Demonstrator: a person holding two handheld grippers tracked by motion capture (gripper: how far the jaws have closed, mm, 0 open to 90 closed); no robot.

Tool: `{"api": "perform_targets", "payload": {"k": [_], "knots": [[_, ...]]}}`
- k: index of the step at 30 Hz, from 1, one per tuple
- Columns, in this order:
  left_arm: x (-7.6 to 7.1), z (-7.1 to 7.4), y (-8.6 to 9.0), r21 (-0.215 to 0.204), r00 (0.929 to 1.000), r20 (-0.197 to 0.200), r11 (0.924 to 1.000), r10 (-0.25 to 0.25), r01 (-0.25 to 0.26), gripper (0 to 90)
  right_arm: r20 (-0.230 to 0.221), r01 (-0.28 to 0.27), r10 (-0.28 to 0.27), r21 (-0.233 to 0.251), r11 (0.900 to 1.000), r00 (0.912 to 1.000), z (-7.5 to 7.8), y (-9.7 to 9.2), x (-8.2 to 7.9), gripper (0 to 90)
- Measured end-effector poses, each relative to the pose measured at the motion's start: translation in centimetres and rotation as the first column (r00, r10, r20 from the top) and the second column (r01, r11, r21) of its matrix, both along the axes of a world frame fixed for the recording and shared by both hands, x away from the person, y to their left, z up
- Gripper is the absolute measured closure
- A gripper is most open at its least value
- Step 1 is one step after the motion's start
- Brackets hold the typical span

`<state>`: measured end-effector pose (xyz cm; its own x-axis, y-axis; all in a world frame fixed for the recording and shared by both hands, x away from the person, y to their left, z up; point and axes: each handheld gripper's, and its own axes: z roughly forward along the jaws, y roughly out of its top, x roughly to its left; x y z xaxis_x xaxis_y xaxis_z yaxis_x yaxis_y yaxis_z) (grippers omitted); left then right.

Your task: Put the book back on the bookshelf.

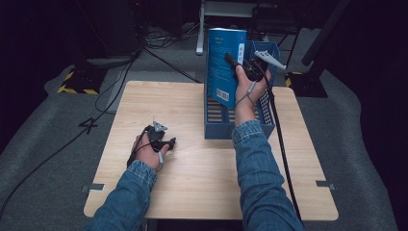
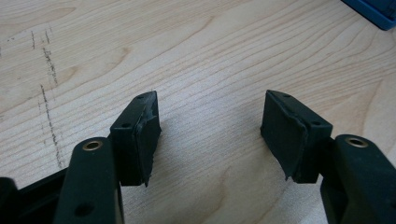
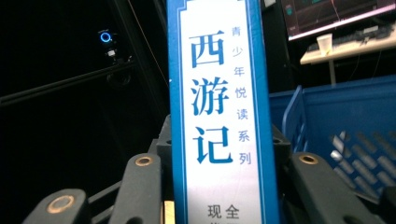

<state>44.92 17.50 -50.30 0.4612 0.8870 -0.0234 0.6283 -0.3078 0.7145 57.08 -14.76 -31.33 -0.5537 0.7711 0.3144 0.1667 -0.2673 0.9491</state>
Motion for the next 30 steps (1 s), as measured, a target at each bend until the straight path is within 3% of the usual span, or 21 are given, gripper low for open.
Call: {"api": "perform_targets", "payload": {"k": [8,14,18,20,30], "knots": [[0.0,0.0,0.0,0.003,1.0000,0.000,1.0000,-0.005,0.005,37.3,0.009,0.002,-0.002,0.034,0.9994,1.0000,-1.4,0.8,0.1,60.9],[0.0,0.0,-0.1,0.002,1.0000,-0.002,1.0000,-0.001,0.001,37.2,-0.020,0.018,-0.019,-0.053,0.9984,0.9996,-2.8,1.9,0.0,59.6],[0.0,0.0,-0.2,0.001,1.0000,-0.002,1.0000,-0.001,0.001,37.2,-0.037,0.025,-0.030,-0.115,0.9930,0.9989,-3.4,2.9,0.1,59.5],[0.0,0.0,-0.2,0.000,1.0000,-0.002,1.0000,-0.001,0.001,37.2,-0.042,0.034,-0.042,-0.166,0.9856,0.9983,-3.9,3.7,0.4,59.4],[0.0,0.0,-0.2,0.000,1.0000,-0.002,1.0000,-0.003,0.003,37.2,-0.071,0.040,-0.060,-0.245,0.9686,0.9957,-5.0,4.6,0.7,59.2]]}}
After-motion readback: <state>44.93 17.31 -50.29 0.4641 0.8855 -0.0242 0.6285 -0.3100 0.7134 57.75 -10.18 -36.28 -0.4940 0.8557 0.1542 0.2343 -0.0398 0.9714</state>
